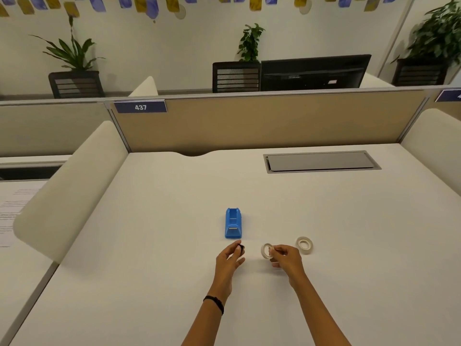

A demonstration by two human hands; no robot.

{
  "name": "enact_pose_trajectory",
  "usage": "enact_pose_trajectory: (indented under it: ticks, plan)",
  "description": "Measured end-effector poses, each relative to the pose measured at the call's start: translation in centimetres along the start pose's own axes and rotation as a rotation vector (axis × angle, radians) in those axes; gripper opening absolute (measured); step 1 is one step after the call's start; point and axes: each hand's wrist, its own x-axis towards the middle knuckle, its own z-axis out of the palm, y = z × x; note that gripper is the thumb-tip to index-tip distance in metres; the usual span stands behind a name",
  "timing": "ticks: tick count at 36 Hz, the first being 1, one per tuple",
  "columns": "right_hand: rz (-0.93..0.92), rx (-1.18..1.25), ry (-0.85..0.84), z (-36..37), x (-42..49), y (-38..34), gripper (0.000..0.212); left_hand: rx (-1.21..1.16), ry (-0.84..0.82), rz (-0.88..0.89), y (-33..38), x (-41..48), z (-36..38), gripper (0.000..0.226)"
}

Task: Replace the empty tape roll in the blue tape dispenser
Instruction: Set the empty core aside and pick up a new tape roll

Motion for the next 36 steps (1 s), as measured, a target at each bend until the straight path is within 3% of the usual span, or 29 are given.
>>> enact_pose_trajectory:
  ticks: [12,21,30,36]
  plan:
    - [-0.002,0.016,-0.036,-1.5,2.0,-0.7,0.017,0.041,0.014,-0.057,0.5,1.2,-0.1,0.031]
    - [-0.073,-0.08,0.067,-2.3,5.1,-2.7,0.013,0.068,-0.146,-0.176,1.6,2.8,0.3,0.027]
    - [-0.113,-0.171,0.199,-3.4,10.1,-4.5,0.012,0.04,-0.254,-0.135,2.6,4.7,0.6,0.021]
    - [-0.036,-0.22,0.267,-4.0,13.7,-5.8,0.011,0.012,-0.212,-0.154,1.8,5.7,-0.4,0.024]
